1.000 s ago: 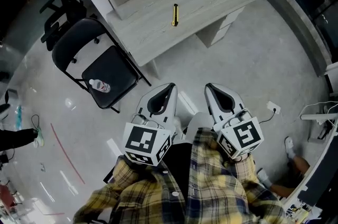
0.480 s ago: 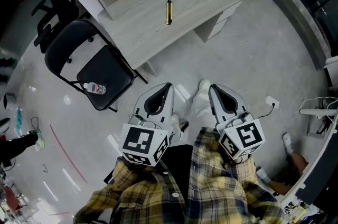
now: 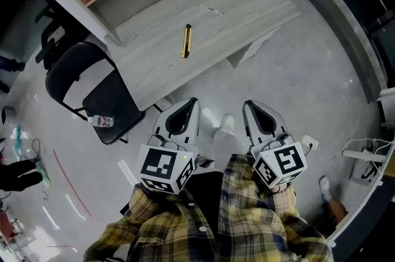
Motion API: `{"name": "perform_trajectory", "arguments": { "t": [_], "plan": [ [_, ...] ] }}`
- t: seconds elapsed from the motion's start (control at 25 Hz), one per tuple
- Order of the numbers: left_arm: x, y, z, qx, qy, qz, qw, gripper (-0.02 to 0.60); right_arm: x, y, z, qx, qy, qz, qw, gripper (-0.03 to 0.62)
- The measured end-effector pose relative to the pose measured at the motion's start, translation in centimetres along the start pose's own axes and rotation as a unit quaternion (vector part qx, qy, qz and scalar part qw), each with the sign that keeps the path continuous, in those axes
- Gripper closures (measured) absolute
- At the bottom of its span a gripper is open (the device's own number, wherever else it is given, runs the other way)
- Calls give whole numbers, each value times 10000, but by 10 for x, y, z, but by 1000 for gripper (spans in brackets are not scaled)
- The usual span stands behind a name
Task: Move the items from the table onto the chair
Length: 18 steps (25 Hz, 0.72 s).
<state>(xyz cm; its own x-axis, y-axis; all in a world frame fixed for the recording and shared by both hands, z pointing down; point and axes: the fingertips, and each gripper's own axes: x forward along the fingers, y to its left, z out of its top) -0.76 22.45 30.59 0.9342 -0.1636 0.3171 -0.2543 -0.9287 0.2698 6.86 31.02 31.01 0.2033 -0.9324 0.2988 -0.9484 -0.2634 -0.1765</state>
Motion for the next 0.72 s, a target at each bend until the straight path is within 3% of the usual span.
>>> {"name": "perform_trajectory", "arguments": {
  "t": [0.4, 0.72],
  "plan": [
    [117, -25, 46, -24, -99, 521, 9986, 577, 26, -123, 37, -89, 115, 446, 9989, 577],
    [148, -17, 40, -138, 65, 1189, 9928, 577, 46, -162, 28, 51, 333, 944, 9950, 577]
  ]
}}
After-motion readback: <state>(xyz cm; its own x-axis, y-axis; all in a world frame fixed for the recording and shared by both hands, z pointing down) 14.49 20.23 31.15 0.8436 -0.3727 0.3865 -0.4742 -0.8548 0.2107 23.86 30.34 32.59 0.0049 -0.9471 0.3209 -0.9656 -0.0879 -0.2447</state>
